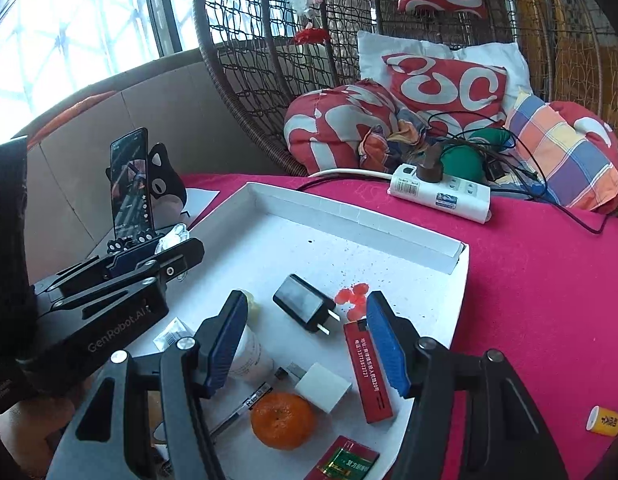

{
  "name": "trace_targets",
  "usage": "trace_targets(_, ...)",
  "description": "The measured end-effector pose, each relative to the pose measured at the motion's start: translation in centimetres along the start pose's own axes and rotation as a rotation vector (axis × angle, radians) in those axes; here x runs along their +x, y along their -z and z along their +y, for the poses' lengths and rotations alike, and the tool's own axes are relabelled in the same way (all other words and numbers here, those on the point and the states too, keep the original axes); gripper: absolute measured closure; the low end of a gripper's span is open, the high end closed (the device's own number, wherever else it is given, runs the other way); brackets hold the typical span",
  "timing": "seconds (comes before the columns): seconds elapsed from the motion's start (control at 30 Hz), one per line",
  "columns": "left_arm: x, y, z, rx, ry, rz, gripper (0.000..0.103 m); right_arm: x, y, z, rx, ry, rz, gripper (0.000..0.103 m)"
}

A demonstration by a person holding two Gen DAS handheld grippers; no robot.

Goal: Organize rigid objects

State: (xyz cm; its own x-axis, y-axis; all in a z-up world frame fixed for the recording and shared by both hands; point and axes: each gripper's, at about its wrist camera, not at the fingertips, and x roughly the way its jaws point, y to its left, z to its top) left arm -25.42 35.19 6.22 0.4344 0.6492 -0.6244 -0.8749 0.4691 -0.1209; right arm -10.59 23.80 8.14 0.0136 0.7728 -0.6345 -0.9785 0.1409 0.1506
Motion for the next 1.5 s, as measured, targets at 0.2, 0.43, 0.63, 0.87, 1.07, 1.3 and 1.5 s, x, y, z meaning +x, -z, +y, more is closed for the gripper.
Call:
trace_targets(0.2, -1.1, 0.2, 1.2, -0.038, -0.051, -0.033, 0.0, -2.1, 0.6, -0.5, 0.033, -0.006, -0.059, 0.012)
trace_targets(0.43, -2.0, 0.7, 0.5, -0.028, -0.059, -0.036, 0.0, -3.1, 1.8, -0.5, 0.044, 0.006, -0.065, 0.0)
trace_targets(0.63, -4.0, 1.8, 0.0, -0.062, -0.047, -0.054, 0.0, -4.2, 3.0, -0.4, 0.014, 0.015, -0.07, 0.0)
trace_targets(0.87, -6.6, 3.9, -2.6, -0.03, 0.042, -0.051, 0.0, -6.5, 5.0, 0.1, -0.07, 0.103, -0.098, 0.0)
trace_targets(1.07, -10.9, 5.1, -5.1, 0.057, -0.085, -0.127, 0.0, -9.9, 6.0, -0.2, -0.103, 0.247, -0.152, 0.0)
trace_targets(1.3, -15.4, 5.1, -6.4, 0.07, -0.105, -0.235, 0.0, -13.9, 6.4, -2.2, -0.036, 0.304, -0.237, 0.0)
trace_targets(1.5, -16.7, 5.8, -7.8, 0.088, -0.088, -0.241, 0.0, -17.1, 7.2, -3.1, 0.003, 0.43, -0.328, 0.0)
